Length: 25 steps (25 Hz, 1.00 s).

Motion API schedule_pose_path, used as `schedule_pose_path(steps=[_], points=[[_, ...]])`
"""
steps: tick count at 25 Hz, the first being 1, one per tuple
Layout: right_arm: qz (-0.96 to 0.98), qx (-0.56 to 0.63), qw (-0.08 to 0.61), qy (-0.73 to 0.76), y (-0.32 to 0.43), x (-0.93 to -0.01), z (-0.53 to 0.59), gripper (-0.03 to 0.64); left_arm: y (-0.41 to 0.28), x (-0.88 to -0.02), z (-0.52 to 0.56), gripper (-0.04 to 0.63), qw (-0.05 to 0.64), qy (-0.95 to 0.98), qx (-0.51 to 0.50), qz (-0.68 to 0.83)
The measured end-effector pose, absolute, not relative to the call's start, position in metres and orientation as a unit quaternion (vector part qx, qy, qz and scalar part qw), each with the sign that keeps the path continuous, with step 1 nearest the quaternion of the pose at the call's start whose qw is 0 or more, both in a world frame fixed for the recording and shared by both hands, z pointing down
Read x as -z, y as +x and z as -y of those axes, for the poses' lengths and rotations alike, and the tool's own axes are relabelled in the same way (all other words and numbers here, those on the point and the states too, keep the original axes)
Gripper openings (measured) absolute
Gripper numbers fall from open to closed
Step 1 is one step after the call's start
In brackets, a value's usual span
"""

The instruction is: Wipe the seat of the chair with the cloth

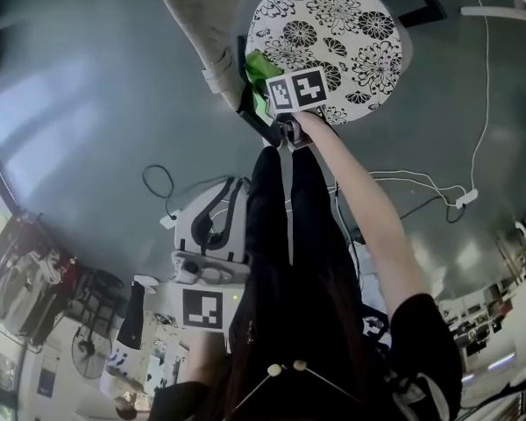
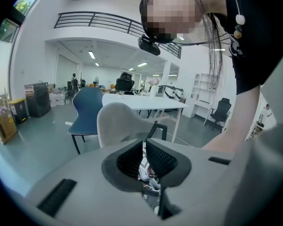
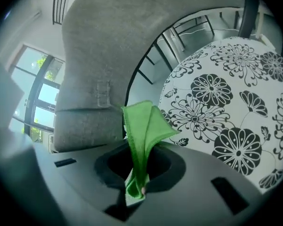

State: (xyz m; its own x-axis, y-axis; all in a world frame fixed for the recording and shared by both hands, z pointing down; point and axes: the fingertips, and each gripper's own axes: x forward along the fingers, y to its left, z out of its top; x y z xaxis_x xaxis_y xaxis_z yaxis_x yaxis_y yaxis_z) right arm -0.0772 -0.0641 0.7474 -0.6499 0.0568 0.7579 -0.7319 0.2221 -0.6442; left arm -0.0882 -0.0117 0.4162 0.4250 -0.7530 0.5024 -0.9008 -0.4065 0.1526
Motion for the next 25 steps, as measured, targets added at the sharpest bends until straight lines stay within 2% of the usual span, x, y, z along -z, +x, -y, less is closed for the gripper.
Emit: schedule_pose_path(steps=[4, 25], points=[[0.693, -0.559, 0.369, 0.266, -0.055, -0.765, 0.065, 0.048, -0.091, -0.418, 0.009, 0.025, 0.208, 0.817, -0.184, 0.506], [0.589, -0.595, 0.329, 0.436, 0.151, -0.770, 0.073, 0.048, -0.088, -0.417, 0.012, 0.025, 0.206, 0.821, -0.184, 0.499]])
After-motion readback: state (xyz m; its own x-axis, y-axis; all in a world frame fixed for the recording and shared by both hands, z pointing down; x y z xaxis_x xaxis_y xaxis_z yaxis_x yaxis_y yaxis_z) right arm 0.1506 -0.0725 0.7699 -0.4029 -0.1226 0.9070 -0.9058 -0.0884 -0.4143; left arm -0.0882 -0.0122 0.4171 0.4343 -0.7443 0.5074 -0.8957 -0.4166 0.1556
